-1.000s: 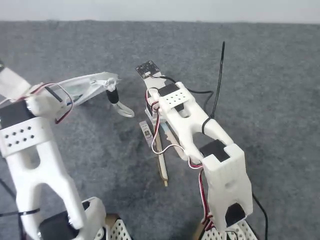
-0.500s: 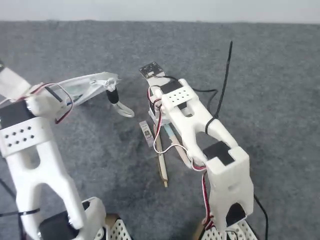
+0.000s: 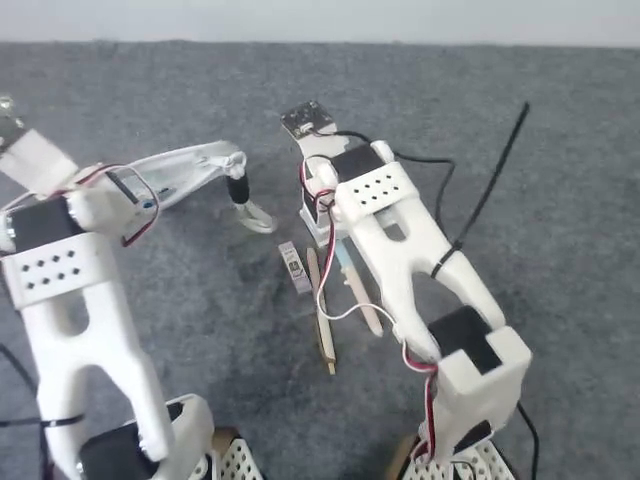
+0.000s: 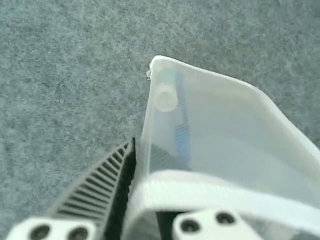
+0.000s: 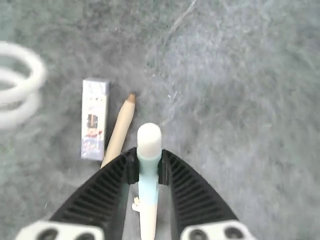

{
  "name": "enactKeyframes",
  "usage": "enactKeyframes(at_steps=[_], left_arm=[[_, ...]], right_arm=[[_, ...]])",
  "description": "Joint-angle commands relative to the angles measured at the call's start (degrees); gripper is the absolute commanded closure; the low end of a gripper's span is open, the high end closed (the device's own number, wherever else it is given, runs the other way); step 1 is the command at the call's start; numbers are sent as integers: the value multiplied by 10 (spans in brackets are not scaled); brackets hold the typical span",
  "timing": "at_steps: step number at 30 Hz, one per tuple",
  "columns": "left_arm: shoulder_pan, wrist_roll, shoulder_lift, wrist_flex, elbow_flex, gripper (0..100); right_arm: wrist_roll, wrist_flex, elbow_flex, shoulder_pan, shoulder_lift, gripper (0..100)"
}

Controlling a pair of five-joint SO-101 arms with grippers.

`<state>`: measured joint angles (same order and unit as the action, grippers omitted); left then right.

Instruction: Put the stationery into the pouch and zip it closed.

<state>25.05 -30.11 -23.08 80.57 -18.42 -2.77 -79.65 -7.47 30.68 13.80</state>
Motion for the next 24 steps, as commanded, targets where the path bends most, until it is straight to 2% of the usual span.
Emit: enactKeyframes(at_steps=[1,24], left_arm=[[-8,-10,5,3,4,988],[-6,-10,5,0,4,988]], right_arm=[[4,-22,-12,-7,-65,993],[9,-107,-11,-5,-275,993]])
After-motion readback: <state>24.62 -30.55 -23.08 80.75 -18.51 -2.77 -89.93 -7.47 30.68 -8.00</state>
